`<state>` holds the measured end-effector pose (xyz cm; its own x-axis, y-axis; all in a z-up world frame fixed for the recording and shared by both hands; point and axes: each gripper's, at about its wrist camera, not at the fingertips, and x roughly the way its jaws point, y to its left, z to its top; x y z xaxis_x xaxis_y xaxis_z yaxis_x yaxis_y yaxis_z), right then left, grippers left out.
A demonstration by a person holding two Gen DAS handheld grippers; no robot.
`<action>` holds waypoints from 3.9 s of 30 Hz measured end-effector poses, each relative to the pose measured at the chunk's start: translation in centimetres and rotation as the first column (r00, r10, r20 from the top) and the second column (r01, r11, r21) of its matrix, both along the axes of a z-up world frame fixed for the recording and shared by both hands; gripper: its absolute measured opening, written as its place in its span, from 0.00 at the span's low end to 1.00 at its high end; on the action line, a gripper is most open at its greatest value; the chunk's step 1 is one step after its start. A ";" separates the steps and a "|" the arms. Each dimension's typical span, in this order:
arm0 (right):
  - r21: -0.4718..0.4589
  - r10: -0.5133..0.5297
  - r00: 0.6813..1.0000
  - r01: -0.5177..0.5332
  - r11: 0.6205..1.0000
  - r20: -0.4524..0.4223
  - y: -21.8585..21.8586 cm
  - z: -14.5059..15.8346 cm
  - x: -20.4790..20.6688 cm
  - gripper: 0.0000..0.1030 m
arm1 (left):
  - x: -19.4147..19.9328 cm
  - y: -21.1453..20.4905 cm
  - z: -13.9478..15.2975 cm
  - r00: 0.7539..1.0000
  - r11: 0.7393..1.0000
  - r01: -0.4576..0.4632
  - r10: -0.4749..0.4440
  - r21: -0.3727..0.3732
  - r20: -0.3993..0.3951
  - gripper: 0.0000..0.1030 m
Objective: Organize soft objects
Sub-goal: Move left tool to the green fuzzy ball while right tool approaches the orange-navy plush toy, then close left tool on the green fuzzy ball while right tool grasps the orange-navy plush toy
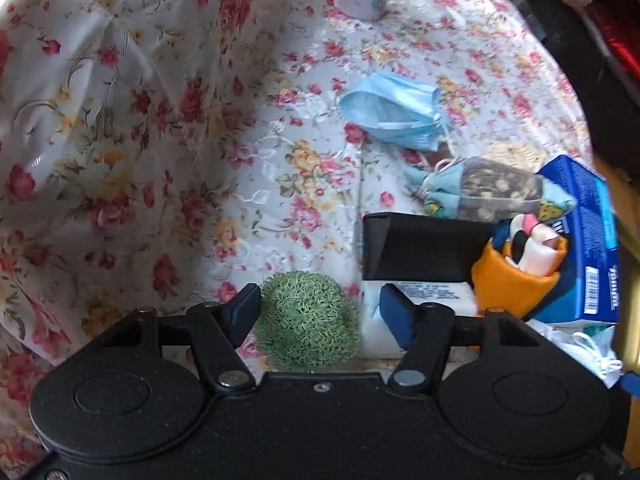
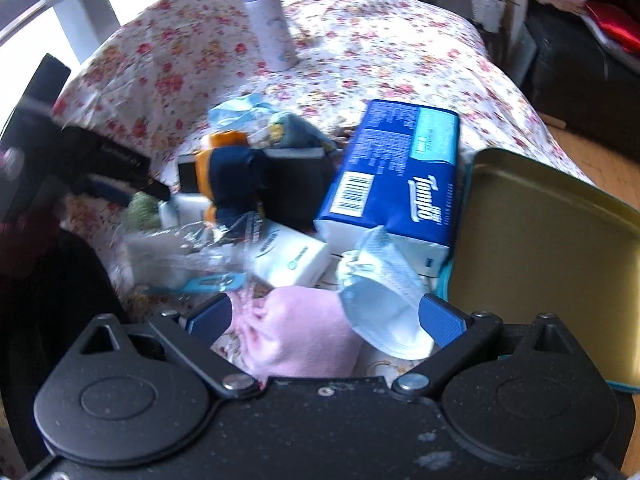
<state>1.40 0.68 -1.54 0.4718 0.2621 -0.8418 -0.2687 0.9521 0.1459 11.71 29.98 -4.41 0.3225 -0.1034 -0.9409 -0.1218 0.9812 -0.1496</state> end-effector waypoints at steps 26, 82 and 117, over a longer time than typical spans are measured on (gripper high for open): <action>0.002 0.129 0.991 -0.129 0.992 0.026 2.4 1.4 -1.3 0.98 | -0.5 -1.7 0.7 0.995 0.995 0.082 -0.085 0.061 0.054 0.39; 0.124 -0.031 0.993 0.045 0.991 -0.111 9.1 -4.5 10.6 0.41 | 0.5 0.9 -1.2 1.000 0.995 -0.012 0.011 -0.096 -0.020 0.74; 0.322 -0.024 1.000 0.029 0.946 -0.018 3.5 4.0 5.3 0.40 | 1.6 -2.6 -2.6 0.969 0.983 0.177 -0.163 0.057 -0.187 0.57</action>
